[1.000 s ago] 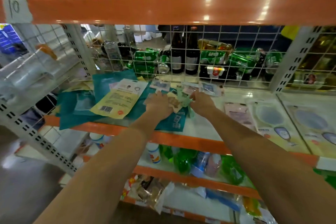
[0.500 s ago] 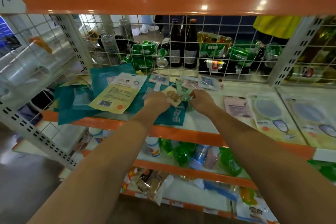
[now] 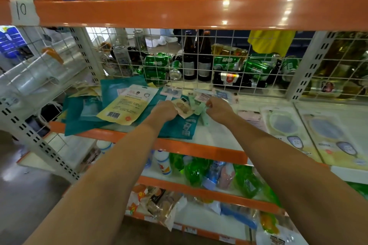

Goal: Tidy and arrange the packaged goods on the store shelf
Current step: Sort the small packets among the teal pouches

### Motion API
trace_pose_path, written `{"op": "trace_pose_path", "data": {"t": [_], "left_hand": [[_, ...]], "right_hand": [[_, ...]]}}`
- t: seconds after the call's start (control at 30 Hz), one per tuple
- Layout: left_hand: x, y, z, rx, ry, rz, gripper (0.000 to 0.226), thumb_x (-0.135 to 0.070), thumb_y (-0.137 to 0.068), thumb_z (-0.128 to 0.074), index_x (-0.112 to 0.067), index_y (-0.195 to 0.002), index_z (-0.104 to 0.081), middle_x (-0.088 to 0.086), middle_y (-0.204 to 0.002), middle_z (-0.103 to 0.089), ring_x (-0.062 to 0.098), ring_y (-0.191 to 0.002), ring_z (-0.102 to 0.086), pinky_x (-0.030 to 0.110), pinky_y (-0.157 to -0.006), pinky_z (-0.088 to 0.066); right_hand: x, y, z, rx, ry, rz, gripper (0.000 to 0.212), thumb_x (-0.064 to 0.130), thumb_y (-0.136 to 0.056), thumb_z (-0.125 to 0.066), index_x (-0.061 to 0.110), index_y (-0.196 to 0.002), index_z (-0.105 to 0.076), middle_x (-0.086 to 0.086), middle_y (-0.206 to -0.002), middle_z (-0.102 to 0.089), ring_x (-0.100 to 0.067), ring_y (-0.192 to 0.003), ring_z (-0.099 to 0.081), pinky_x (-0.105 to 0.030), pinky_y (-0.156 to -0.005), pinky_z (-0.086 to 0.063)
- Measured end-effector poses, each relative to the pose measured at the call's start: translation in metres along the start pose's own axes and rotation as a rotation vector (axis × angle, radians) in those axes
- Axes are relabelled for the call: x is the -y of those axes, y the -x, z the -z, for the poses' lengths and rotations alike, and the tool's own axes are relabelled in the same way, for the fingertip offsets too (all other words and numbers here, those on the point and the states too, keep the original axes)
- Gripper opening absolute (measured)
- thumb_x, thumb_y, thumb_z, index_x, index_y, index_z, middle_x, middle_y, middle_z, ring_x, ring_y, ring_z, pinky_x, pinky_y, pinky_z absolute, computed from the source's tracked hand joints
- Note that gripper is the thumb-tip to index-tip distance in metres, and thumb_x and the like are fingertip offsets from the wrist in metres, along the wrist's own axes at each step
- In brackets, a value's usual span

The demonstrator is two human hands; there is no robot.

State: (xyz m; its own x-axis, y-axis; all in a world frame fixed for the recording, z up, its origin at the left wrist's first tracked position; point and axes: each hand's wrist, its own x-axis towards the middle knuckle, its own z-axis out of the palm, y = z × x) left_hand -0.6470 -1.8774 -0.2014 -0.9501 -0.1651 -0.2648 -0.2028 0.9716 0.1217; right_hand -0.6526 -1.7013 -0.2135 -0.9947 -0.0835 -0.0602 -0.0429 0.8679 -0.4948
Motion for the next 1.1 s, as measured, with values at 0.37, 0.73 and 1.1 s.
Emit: {"op": "trace_pose_path", "data": {"t": [0.37, 0.73, 1.1], "left_hand": [[0.013, 0.02, 0.03, -0.176, 0.233, 0.017, 0.034, -0.012, -0.1, -0.04, 0.002, -0.129, -0.051, 0.016, -0.129, -0.054, 0.027, -0.118, -0.052, 0.03, -0.096, -0.043], [-0.026, 0.025, 0.004, -0.041, 0.955, 0.071, 0.019, -0.02, -0.101, -0.038, -0.009, -0.106, -0.054, 0.003, -0.068, -0.051, 0.013, -0.056, -0.045, 0.023, -0.049, -0.033], [-0.069, 0.015, -0.007, -0.042, 1.099, -0.054, 0.031, -0.014, -0.102, -0.031, -0.004, -0.126, -0.049, 0.011, -0.094, -0.051, 0.011, -0.059, -0.043, 0.018, -0.043, -0.035]], "right_hand": [[0.016, 0.007, 0.007, -0.016, -0.038, 0.061, 0.034, 0.01, -0.093, -0.047, 0.009, -0.126, -0.054, -0.012, -0.13, -0.056, -0.027, -0.119, -0.052, -0.034, -0.095, -0.046], [-0.001, 0.012, 0.012, -0.023, -0.078, -0.002, 0.033, 0.015, -0.094, -0.05, 0.01, -0.126, -0.054, -0.011, -0.129, -0.057, -0.026, -0.116, -0.054, -0.031, -0.092, -0.045], [-0.033, 0.014, 0.039, -0.138, -0.209, -0.175, 0.029, 0.018, -0.097, -0.045, 0.008, -0.119, -0.061, -0.012, -0.119, -0.062, -0.028, -0.107, -0.057, -0.028, -0.079, -0.041]]}}
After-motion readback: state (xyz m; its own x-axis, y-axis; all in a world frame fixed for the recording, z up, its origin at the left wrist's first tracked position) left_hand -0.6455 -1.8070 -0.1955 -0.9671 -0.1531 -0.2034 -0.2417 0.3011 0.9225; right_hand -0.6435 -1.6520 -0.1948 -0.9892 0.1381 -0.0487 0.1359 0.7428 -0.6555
